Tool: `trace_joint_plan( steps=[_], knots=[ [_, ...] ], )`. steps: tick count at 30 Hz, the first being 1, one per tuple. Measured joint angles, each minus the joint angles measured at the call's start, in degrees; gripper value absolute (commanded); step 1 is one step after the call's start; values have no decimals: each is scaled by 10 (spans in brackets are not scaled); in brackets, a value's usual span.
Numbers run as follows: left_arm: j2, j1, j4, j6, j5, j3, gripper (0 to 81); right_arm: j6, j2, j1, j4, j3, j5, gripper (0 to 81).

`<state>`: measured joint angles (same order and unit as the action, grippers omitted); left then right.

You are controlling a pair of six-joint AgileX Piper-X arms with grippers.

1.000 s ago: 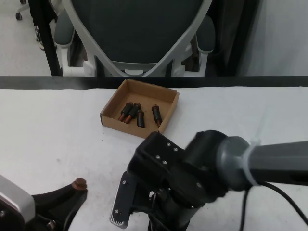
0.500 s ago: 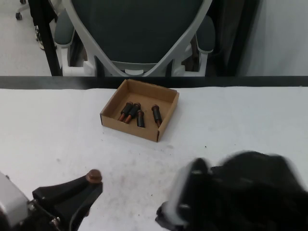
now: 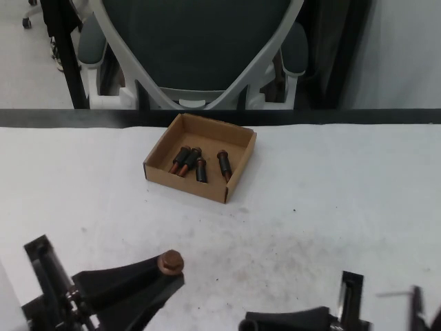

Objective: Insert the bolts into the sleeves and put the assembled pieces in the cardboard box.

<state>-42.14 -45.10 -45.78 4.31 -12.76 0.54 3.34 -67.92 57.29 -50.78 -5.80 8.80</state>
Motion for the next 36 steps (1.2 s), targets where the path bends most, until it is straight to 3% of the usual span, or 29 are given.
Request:
trace_joint_plan(
  steps=[13, 36],
  knots=[
    [-169, 0, -230, -87, -65, 0, 8, 11, -2, 3, -58, 17, 14, 2],
    [-191, 0, -289, -179, -88, 0, 8, 1, -89, 4, -84, -35, 35, 2]
  ],
)
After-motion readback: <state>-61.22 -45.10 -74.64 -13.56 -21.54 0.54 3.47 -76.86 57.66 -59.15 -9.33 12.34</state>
